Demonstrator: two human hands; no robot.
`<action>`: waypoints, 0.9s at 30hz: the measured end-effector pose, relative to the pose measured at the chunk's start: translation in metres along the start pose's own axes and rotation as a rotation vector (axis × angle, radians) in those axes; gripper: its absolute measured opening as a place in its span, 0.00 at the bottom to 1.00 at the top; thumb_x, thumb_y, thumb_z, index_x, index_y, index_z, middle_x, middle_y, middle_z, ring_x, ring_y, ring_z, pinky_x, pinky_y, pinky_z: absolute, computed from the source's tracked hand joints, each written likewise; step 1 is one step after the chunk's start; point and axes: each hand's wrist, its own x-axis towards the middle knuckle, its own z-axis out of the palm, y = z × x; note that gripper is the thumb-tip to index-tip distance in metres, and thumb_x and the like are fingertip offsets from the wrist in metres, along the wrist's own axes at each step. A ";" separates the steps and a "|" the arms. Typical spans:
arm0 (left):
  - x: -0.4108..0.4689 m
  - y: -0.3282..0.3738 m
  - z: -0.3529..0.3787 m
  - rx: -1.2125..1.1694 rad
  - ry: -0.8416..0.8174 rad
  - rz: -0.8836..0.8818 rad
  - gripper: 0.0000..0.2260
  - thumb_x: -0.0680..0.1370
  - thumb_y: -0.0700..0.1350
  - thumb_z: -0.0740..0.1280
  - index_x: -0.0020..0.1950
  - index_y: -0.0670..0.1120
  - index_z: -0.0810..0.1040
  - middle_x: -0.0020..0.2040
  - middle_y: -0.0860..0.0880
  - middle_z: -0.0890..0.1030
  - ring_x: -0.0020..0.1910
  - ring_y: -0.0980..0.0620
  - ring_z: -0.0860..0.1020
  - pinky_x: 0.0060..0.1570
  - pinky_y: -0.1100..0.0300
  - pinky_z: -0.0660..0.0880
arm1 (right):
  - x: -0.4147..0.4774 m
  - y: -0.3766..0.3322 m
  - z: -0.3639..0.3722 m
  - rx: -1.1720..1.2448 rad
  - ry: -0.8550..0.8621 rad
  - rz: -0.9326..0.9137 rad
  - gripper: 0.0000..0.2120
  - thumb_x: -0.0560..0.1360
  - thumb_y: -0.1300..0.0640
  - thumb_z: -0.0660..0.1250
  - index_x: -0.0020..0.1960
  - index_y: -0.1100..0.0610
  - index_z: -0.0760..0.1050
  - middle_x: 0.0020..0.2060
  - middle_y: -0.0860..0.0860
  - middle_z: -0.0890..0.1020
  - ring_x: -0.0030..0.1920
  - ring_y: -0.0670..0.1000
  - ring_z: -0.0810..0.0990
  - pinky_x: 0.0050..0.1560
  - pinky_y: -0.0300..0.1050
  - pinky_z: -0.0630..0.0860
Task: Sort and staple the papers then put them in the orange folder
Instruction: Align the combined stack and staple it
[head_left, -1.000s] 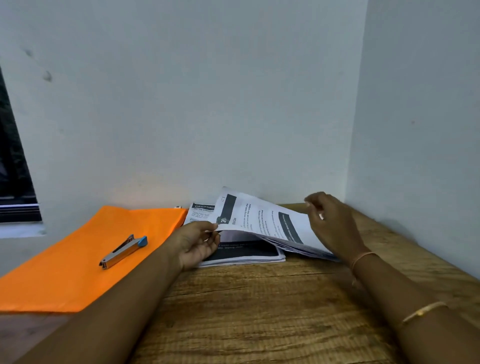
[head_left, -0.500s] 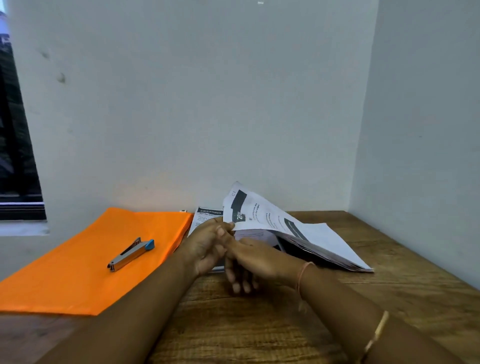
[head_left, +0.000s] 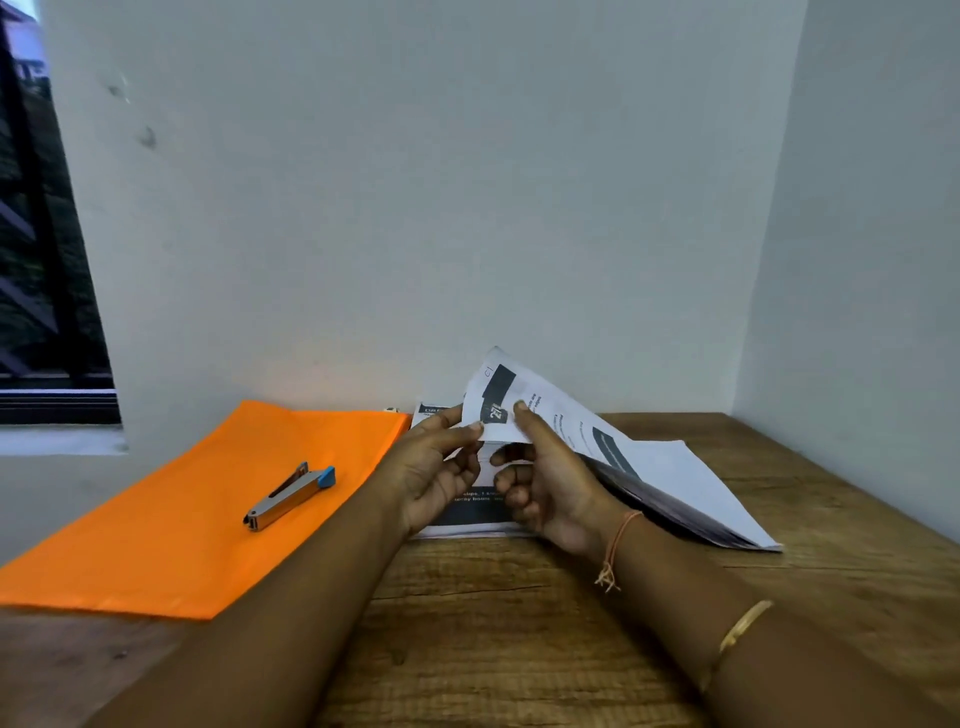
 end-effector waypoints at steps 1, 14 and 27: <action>0.000 0.000 0.000 0.009 0.000 -0.009 0.09 0.76 0.33 0.64 0.50 0.44 0.79 0.40 0.49 0.82 0.38 0.55 0.75 0.32 0.68 0.75 | 0.000 0.000 -0.002 0.037 -0.007 -0.016 0.24 0.76 0.36 0.57 0.42 0.56 0.74 0.24 0.51 0.74 0.19 0.44 0.66 0.19 0.33 0.60; -0.004 -0.019 0.020 0.166 0.328 0.145 0.10 0.78 0.34 0.63 0.41 0.45 0.78 0.35 0.48 0.79 0.36 0.55 0.74 0.39 0.64 0.73 | 0.010 0.009 -0.006 0.079 0.040 -0.137 0.18 0.82 0.47 0.54 0.46 0.58 0.75 0.22 0.52 0.76 0.20 0.45 0.69 0.22 0.34 0.63; -0.005 -0.022 0.023 0.229 0.365 0.136 0.10 0.77 0.34 0.64 0.41 0.46 0.79 0.36 0.48 0.79 0.36 0.53 0.72 0.37 0.62 0.72 | 0.008 0.011 -0.004 0.083 -0.016 -0.100 0.23 0.81 0.43 0.54 0.42 0.59 0.75 0.24 0.52 0.76 0.22 0.45 0.69 0.23 0.35 0.63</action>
